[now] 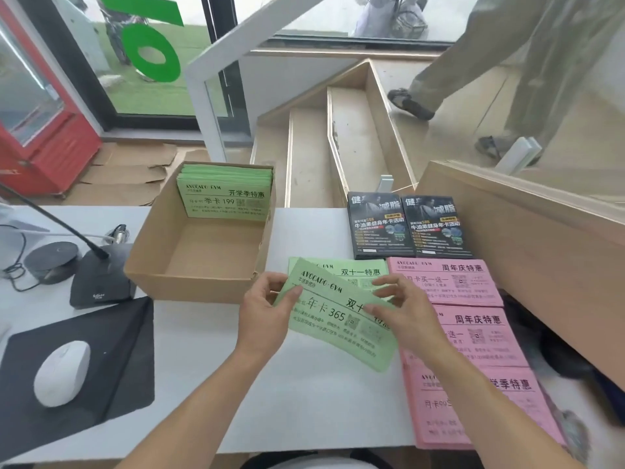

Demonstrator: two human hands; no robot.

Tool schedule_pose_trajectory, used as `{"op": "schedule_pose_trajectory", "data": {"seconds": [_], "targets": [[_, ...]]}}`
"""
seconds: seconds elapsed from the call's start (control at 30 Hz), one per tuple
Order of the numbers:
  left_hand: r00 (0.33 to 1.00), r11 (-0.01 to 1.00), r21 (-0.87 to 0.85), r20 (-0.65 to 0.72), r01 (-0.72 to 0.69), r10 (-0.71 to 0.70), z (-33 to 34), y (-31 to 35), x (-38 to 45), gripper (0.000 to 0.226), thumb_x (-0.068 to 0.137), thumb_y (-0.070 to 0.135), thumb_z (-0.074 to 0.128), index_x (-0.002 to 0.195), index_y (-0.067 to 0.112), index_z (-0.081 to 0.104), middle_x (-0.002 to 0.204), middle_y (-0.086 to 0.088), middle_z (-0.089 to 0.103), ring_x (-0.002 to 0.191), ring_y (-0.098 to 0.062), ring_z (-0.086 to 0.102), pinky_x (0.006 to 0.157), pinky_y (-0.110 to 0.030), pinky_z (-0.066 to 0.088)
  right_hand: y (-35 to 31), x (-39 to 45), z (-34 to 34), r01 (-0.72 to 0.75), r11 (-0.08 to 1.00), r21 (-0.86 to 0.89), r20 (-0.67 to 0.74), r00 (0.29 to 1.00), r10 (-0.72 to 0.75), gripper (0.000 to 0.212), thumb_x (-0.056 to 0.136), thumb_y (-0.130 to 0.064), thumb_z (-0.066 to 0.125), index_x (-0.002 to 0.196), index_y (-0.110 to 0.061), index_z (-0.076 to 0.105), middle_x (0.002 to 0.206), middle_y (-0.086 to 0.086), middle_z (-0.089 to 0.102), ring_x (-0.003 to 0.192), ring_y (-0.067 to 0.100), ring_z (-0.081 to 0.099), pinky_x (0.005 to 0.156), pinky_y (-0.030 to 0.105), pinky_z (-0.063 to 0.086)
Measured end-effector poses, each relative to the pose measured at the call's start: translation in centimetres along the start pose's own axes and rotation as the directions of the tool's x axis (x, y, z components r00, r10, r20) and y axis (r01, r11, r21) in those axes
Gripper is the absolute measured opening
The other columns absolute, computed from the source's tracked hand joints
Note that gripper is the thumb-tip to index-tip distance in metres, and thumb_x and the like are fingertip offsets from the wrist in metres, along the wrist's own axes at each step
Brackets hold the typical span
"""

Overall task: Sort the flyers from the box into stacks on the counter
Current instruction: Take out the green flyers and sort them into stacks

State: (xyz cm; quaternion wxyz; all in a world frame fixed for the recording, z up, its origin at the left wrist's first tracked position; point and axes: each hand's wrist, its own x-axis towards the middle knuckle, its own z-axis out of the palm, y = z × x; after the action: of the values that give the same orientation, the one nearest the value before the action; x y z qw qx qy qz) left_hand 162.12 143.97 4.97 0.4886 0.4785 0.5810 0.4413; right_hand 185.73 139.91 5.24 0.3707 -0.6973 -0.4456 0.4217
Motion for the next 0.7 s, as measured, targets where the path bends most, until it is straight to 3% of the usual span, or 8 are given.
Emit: {"op": "schedule_pose_trajectory", "data": {"seconds": [0.17,0.3,0.4,0.5,0.6,0.7], "targets": [[1.000,0.990,0.137,-0.013,0.026,-0.025,1.6,-1.4,2.2,0.025,0.094,0.013,0.069,0.108,0.030,0.056,0.101,-0.001,0.065,0.074,-0.009,0.063,0.057,-0.009,0.045,-3.3,4.3,-1.0,0.037,0.968,-0.246,0.064,0.998,-0.022,0.037,0.084,-0.013,0.081,0.105,-0.039,0.064,0.102,-0.015,0.067,0.086,0.008,0.064,0.064,0.024,0.049],[1.000,0.980,0.195,-0.005,0.029,-0.029,2.3,-1.4,4.5,0.035,0.094,0.014,0.069,0.121,0.030,0.054,0.099,-0.002,0.067,0.072,-0.010,0.063,0.054,-0.008,0.043,-4.7,7.5,-0.8,0.075,0.932,-0.356,0.097,0.994,-0.043,0.037,0.084,-0.012,0.080,0.103,-0.040,0.066,0.103,-0.019,0.065,0.093,0.002,0.059,0.075,0.028,0.048],[0.999,0.969,0.242,-0.015,0.045,-0.043,2.4,-1.7,6.1,0.038,0.092,0.019,0.072,0.123,0.032,0.054,0.099,0.003,0.066,0.083,-0.017,0.069,0.069,-0.025,0.054,-4.8,9.4,-0.2,0.112,0.905,-0.411,0.108,0.991,-0.074,0.035,0.086,-0.012,0.078,0.104,-0.040,0.065,0.104,-0.021,0.065,0.094,-0.001,0.059,0.073,0.024,0.046],[0.996,0.935,0.349,0.039,0.066,-0.085,2.4,-2.5,6.9,0.063,0.088,0.025,0.078,0.142,0.027,0.046,0.119,0.010,0.061,0.098,-0.014,0.066,0.095,-0.041,0.052,-3.9,10.6,0.6,0.121,0.819,-0.561,0.052,0.993,-0.110,0.034,0.087,-0.018,0.078,0.112,-0.039,0.067,0.113,-0.022,0.064,0.108,0.007,0.059,0.092,0.032,0.048],[0.986,0.869,0.493,0.122,0.041,-0.116,2.2,-4.2,6.6,0.087,0.082,0.028,0.082,0.154,0.023,0.032,0.147,0.005,0.044,0.133,-0.018,0.046,0.114,-0.043,0.037,-1.9,11.4,1.0,0.205,0.598,-0.775,0.101,0.974,-0.202,0.039,0.086,-0.034,0.078,0.122,-0.038,0.064,0.134,-0.016,0.059,0.131,0.014,0.047,0.117,0.040,0.031],[0.977,0.859,0.512,0.175,0.013,-0.119,1.9,-5.3,6.2,0.093,0.078,0.025,0.083,0.154,0.026,0.030,0.153,0.003,0.037,0.144,-0.018,0.033,0.120,-0.038,0.029,-0.5,11.0,1.0,0.291,0.627,-0.722,0.195,0.956,-0.219,0.048,0.083,-0.048,0.078,0.127,-0.039,0.061,0.141,-0.017,0.053,0.138,0.012,0.039,0.119,0.038,0.026]]}}
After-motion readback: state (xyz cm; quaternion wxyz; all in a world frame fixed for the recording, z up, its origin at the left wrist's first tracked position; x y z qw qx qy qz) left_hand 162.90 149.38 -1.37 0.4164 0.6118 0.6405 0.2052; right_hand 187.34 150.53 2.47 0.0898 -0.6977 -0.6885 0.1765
